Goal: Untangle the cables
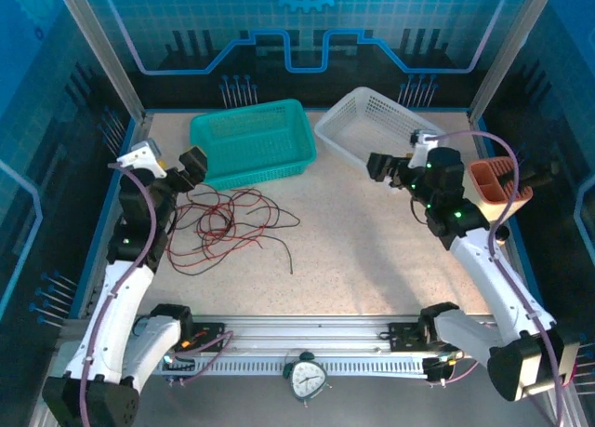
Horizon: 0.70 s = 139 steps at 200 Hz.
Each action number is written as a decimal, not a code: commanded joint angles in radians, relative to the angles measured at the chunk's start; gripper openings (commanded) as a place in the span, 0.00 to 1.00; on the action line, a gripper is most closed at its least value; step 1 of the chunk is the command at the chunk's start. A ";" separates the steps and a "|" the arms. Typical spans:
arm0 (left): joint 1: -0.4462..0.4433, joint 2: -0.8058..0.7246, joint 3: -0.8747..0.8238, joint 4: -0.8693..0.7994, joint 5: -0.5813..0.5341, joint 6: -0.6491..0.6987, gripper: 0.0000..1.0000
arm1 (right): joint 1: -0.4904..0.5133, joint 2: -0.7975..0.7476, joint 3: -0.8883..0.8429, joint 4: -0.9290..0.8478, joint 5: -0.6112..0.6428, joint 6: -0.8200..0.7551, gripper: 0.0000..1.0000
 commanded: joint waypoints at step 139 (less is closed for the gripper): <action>-0.125 0.620 0.112 0.071 0.180 -0.116 0.99 | 0.129 0.660 0.294 -0.165 -0.071 0.038 0.95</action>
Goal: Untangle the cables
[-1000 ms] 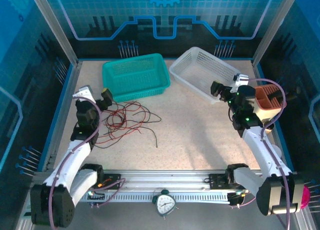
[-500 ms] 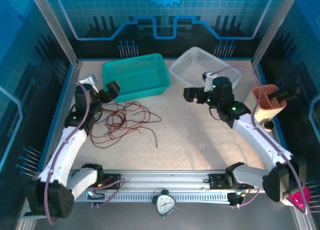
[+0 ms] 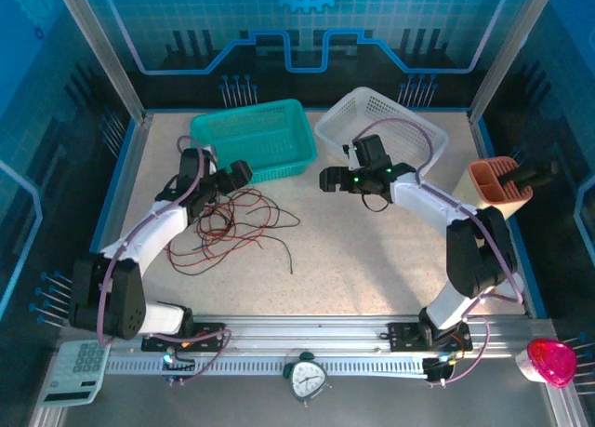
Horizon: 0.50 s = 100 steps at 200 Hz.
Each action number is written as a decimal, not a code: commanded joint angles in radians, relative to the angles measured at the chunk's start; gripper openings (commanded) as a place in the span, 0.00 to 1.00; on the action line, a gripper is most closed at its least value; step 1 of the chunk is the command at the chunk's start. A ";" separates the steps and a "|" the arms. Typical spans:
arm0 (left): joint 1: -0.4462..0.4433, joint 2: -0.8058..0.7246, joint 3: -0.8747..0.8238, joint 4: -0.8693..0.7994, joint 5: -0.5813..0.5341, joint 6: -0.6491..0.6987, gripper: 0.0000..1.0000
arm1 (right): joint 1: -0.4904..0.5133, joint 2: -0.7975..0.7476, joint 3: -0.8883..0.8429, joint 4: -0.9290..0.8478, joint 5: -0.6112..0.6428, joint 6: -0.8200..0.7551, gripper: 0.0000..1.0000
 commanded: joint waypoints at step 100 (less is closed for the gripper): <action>0.039 0.324 0.304 0.070 -0.042 0.038 0.99 | -0.241 0.170 0.209 -0.117 0.034 -0.062 0.95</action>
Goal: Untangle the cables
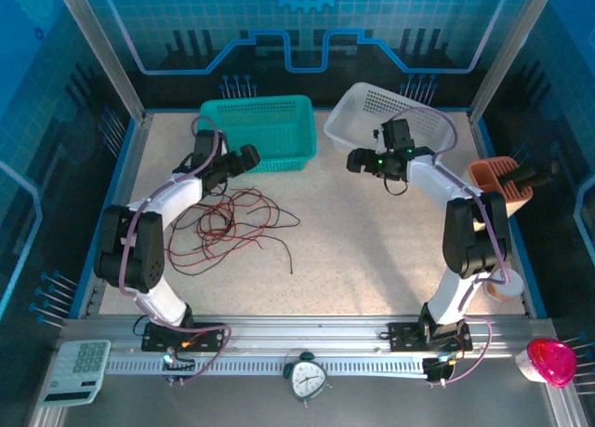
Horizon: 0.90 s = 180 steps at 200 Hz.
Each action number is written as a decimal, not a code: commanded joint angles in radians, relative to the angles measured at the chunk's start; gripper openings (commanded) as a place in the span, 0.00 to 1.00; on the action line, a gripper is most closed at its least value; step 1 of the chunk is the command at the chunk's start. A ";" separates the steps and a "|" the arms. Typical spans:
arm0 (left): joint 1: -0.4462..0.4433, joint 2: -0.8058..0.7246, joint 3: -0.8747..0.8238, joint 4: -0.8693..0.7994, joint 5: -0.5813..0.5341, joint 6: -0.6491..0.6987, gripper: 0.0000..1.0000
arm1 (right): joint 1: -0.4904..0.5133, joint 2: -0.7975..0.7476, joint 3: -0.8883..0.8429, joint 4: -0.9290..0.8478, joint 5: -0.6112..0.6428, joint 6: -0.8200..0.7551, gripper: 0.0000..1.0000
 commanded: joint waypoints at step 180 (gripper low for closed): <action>0.065 -0.493 0.028 -0.463 0.102 0.074 0.99 | 0.463 -0.497 -0.359 0.019 -0.010 0.144 0.81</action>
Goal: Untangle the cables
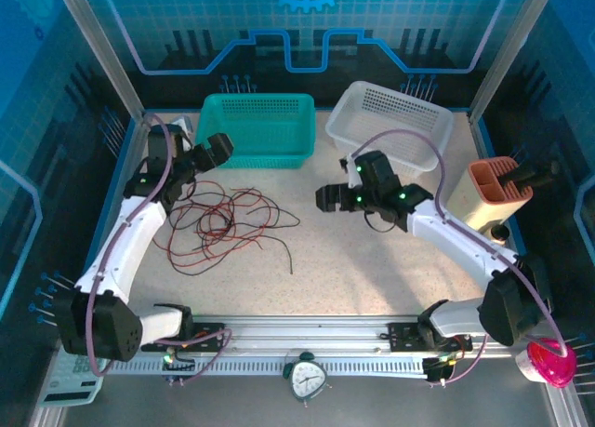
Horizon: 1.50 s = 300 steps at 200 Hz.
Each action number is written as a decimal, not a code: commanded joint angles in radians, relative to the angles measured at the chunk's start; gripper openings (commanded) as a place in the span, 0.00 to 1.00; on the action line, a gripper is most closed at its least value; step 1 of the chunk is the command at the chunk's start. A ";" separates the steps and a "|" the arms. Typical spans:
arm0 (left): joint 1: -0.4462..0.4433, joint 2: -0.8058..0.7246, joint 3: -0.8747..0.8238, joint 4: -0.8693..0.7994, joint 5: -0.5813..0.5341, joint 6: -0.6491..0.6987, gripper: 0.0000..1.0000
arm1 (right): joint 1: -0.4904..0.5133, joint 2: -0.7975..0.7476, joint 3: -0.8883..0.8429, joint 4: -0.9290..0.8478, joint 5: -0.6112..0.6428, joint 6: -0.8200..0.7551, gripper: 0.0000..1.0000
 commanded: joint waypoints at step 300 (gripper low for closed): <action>-0.112 -0.328 -0.282 -0.038 -0.084 -0.156 0.99 | 0.448 0.547 0.153 0.027 0.267 0.014 0.00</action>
